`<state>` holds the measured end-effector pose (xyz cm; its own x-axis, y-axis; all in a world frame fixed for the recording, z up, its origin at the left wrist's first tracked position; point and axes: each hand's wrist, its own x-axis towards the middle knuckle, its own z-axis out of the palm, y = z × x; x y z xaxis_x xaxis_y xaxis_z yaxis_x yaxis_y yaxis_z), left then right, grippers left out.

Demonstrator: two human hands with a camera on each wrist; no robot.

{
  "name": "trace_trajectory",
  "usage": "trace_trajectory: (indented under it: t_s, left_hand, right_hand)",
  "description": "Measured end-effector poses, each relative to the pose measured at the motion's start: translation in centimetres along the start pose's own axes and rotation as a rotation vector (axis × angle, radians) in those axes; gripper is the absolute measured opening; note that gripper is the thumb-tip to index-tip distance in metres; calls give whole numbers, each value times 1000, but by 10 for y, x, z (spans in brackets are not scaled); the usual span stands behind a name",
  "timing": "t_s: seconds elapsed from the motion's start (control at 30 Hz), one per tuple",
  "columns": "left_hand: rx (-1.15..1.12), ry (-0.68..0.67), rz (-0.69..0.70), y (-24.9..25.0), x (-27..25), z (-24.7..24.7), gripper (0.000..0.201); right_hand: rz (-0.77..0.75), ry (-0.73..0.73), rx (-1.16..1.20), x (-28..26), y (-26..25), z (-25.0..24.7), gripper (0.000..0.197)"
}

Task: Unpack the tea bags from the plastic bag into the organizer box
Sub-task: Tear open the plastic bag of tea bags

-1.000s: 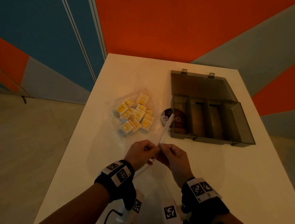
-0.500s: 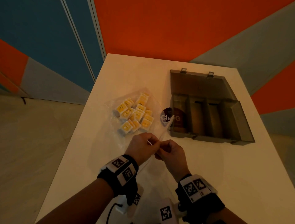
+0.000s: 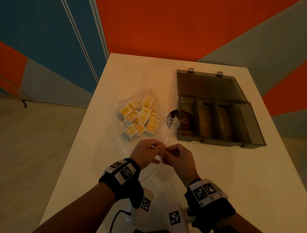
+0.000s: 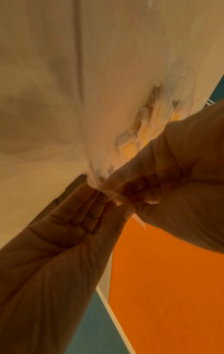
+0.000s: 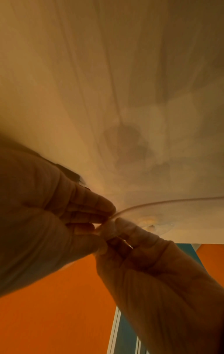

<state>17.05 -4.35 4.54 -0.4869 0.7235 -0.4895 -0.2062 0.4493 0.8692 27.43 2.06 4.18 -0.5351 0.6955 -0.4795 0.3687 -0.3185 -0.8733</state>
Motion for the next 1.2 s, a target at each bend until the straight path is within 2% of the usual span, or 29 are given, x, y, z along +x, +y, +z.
trace_trajectory:
  t_s: [0.37,0.57,0.7,0.97,1.1,1.2]
  left_hand:
    - [-103,-26,-79,4,0,0,14]
    - [77,17,28,0,2,3,6]
    - [158,33,82,-2,2,3,21]
    - [187,18,78,-2,4,3,20]
    - [189,6,83,-2,3,3,20]
    - [158,30,104,7,4,3,6]
  right_hand:
    - [5,-14,79,0,1,-3,8]
    - [14,-14,114,3,-1,-4,17]
    - [11,-52,125,5,-2,-6,22]
    - [8,-116,139,5,1,-5,26]
    - [-13,-71,128,8,3,-6,21]
    - [-68,-35,99,10,5,-4,13]
